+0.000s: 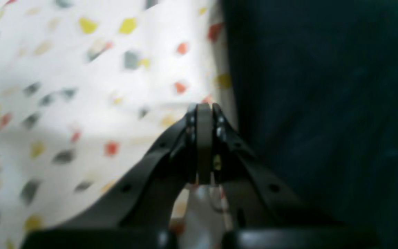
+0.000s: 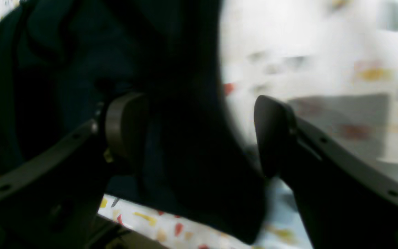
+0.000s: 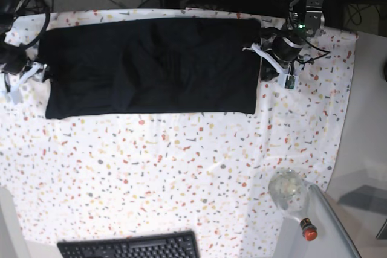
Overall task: Layout the t-shirt on the table in an organized manner, then fold the t-shirt properly
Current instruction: 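Grasp the strip's long edge with both grippers at its two ends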
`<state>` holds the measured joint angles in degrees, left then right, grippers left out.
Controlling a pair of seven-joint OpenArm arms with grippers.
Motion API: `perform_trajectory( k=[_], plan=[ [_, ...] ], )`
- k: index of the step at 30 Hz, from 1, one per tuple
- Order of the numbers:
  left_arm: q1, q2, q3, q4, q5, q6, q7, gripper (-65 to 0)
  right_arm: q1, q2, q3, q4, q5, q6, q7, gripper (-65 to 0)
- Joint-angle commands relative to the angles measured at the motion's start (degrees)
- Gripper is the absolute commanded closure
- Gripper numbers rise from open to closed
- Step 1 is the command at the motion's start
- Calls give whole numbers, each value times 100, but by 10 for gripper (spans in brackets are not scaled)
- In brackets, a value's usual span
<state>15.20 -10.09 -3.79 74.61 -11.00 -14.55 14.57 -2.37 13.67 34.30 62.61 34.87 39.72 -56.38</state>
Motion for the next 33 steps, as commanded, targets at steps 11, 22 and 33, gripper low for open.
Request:
perform_trajectory(
  k=[11,22,33],
  plan=[
    [-4,292,261,7,59,-115,183,0,83,-158,-94,152,-28,28,-98,-447],
    [-136,635,357,-45,1035,-115,192,0,171,-255,-358,143,-46,28,69,-416],
    [-241,758,375,-107,1070,-115,227,0,162,-202,-376,205,-72,28,385,0]
  ],
)
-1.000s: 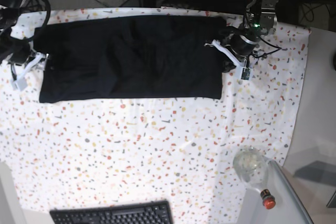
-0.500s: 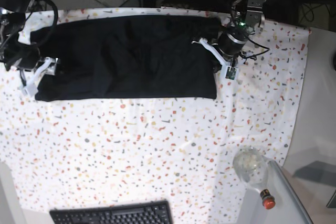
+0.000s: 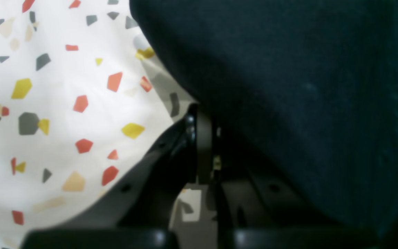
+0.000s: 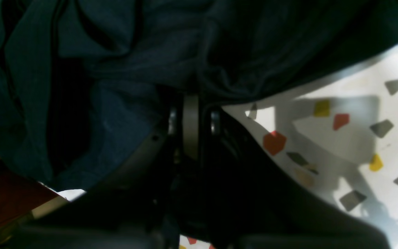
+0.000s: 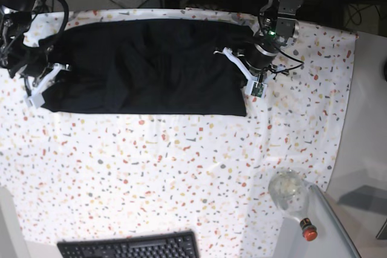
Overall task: Layout the t-shirt on the table in an organized manner, then fold the t-shirt properly
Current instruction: 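Grasp the strip's long edge with both grippers at its two ends, then lift the strip with both grippers and fold it in half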
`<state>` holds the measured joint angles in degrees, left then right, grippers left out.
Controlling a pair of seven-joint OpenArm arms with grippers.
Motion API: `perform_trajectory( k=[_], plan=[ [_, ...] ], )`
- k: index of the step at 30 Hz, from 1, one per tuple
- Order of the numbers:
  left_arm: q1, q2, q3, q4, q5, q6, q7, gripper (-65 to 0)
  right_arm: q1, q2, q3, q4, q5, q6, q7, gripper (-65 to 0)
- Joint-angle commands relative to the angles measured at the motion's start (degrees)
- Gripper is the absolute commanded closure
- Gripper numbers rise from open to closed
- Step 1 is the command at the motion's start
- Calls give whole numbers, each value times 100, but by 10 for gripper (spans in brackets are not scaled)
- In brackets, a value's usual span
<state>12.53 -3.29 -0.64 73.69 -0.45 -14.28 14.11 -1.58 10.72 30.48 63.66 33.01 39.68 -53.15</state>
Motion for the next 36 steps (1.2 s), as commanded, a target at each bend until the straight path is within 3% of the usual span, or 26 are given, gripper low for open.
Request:
perform_trajectory(
  k=[1,4,10,20,36],
  plan=[
    [26,105,60,-15,14,-141,273,0,84,93,7,118,114,32,62,0],
    [26,158,60,-15,-21,-141,273,0,-57,58,-90,452,114,32,62,0],
    [17,237,359,-15,-30,-141,273,0,-664,49,-907,2096,123,32,62,0],
    [17,395,385,20,-21,-141,273,0,-1367,31,-2305,3748,167,-1300,62,0],
    [17,386,394,29,-4,-141,273,0,-1050,-786,-4134,3942,140,-2487,79,0]
  ],
)
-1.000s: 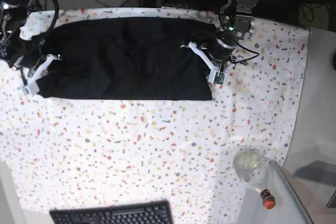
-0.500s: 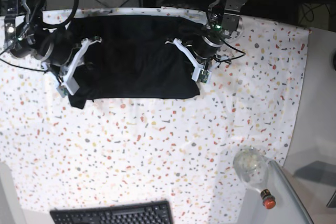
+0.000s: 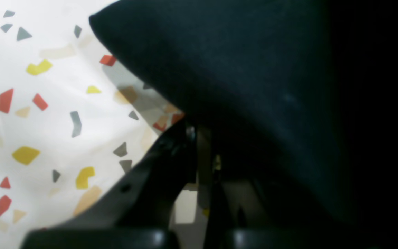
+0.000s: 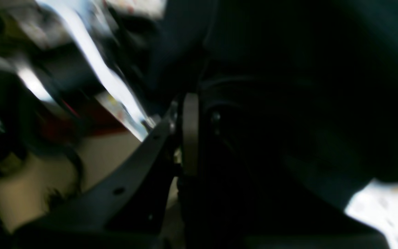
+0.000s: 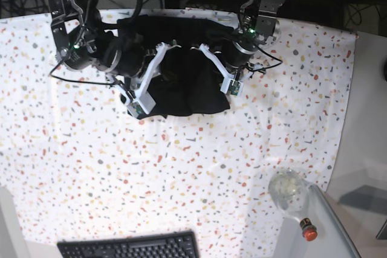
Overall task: Layout the t-shirt on the table in an organized manner, then fold the t-shirt properly
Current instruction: 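Lift the strip with both grippers and fold it in half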
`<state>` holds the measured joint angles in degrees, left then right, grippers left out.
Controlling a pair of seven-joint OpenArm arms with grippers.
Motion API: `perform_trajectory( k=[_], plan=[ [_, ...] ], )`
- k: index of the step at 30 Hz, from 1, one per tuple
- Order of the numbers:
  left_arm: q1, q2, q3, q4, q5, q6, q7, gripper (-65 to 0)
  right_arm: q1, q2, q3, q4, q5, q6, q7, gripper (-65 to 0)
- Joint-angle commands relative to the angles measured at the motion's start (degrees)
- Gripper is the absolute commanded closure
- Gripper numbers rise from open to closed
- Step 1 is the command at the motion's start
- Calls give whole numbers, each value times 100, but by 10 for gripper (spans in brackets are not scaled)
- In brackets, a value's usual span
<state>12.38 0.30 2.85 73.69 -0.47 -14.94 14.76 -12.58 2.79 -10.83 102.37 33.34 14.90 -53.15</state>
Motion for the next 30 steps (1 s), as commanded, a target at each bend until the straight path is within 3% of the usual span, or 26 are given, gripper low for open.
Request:
perform_trajectory(
  k=[1,11,21,24,25,27,30],
  plan=[
    [32,28,44,29,16,-75,207,0,128,-46,-38,-17,107,-79,79,0],
    [32,1,0,29,25,-75,207,0,392,-283,-55,-597,99,-158,106,0],
    [120,-122,-17,433,25,-75,225,0,541,-309,-20,-1107,134,-158,106,0],
    [234,-254,-35,776,16,-75,594,0,541,-309,-29,-1107,134,-158,106,0],
    [261,-306,-96,917,-19,-75,752,0,541,-309,-47,-1107,134,-158,106,-18],
    [349,-324,-316,1233,-19,-75,1033,0,541,-309,-55,-1089,134,-149,106,-156],
    [551,-368,-791,1690,25,-75,1253,0,541,-301,-126,-1089,125,-123,106,-305]
  ],
)
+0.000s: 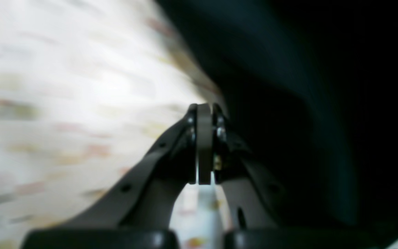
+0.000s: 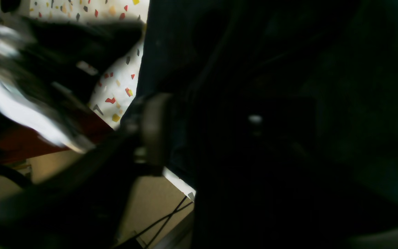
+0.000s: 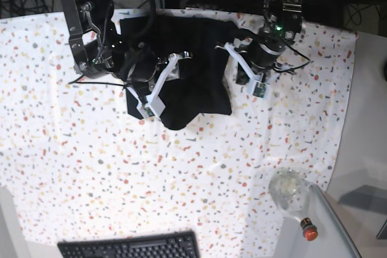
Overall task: Layout the t-shirt on the table in an organized manner, then fold the t-shirt properly
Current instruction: 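Lift the strip with both grippers and fold it in half, then press the folded bundle flat with the right gripper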
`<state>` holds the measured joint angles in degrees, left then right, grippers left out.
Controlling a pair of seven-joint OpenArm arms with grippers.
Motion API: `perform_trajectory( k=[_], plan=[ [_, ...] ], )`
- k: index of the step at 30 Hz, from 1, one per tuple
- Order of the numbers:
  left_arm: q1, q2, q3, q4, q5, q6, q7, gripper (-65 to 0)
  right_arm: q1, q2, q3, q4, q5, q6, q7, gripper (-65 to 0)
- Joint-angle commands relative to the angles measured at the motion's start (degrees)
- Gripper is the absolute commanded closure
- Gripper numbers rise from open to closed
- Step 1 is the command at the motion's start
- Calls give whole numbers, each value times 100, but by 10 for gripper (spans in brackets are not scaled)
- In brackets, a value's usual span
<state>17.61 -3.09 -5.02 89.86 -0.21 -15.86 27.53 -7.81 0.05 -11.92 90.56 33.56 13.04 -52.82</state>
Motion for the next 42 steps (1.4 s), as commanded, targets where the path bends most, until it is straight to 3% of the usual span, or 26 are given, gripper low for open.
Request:
perform_trajectory(
  k=[1,9,14,19,25,31,34,38,42],
  plan=[
    [116,-64,-180,222,8,16,47,0,65,-10,-140,100,86,63,73,-333],
    [697,-785,-1261,715,-54,16,337,0,417,210,-1309,108,59,-16,73,-341],
    [837,-829,-2017,662,-54,-10,337,0,645,386,-2082,399,50,-622,73,-341],
    [811,-838,-2378,486,-54,-10,328,0,997,430,-2988,697,59,-1009,-24,-341],
    [802,-838,-2334,451,-54,-10,328,0,1463,430,-3753,1163,68,-1976,-683,-341],
    [820,-935,-2386,407,-28,-10,328,0,1419,1370,-3726,2412,68,-3198,-639,-338],
    [864,-1137,-2386,82,-63,-10,320,0,1155,1748,-3498,2350,68,-3822,-367,-240],
    [846,-1251,-2386,-288,-63,-10,302,0,856,2144,-3489,2078,68,-3831,240,-23],
    [811,-1260,-2369,-402,-54,-10,302,0,839,2065,-3656,1480,59,-3831,882,0]
  ],
)
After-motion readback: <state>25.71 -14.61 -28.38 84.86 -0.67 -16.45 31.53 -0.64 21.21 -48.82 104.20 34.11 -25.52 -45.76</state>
